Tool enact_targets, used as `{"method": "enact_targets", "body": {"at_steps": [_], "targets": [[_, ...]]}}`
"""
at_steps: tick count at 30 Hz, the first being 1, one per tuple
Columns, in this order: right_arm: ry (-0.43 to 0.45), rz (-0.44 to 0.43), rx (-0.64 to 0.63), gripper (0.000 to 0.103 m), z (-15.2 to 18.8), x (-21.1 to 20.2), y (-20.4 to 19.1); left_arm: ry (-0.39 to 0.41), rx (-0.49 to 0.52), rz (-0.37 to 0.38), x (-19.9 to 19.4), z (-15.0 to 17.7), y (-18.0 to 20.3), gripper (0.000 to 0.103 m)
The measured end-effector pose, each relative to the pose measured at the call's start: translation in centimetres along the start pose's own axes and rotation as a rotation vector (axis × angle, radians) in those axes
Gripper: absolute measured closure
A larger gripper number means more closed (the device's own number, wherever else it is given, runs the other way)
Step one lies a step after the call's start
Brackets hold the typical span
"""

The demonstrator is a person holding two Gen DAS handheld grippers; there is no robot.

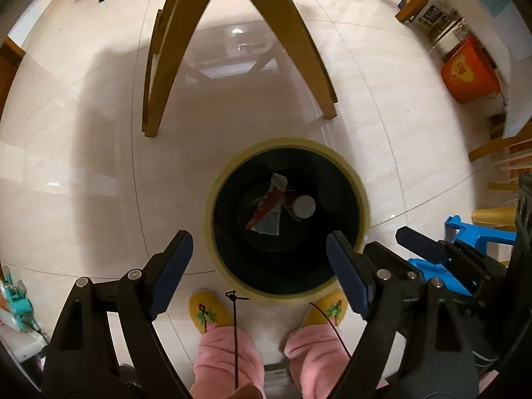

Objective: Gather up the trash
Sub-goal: 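Move both tools back toward the table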

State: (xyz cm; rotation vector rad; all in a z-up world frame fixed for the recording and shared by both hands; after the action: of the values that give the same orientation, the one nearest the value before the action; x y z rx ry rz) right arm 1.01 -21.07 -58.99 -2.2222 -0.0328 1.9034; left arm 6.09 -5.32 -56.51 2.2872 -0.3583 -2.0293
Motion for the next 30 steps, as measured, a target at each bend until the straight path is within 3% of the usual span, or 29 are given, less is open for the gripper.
{"method": "enact_targets", "body": {"at_steps": [8, 15, 24, 30], "targets": [[0.0, -0.007, 0.034, 0.054, -0.4, -7.8, -1.7, 0.004, -0.03, 0.009, -8.7, 0.0, 1.1, 0.025], [0.041, -0.029, -0.001, 0.054, -1.8, -19.3, -4.4, 0.022, -0.071, 0.026, -19.8, -0.4, 1.9, 0.026], [0.184, -0.078, -0.068, 0.054, -5.8, -35.1, -8.1, 0.189, -0.053, 0.066, -35.1, -2.4, 4.1, 0.026], [0.285, -0.107, -0.122, 0.054, -8.7, -43.1, -9.9, 0.298, -0.04, 0.012, -43.3, -4.6, 5.6, 0.026]]}}
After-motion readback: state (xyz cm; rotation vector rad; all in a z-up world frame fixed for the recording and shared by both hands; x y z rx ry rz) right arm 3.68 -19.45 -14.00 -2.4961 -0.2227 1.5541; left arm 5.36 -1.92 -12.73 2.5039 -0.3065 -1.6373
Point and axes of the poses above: each gripper's, at about its wrist camera, not at the fingertips, and x roughly the way its jaws point, y to its right, z to its underside, the point moved 7 cm from there along x, roughly the way its jaws point, and after that the axes turned 7 degrees about z, right-handed, at the moved point
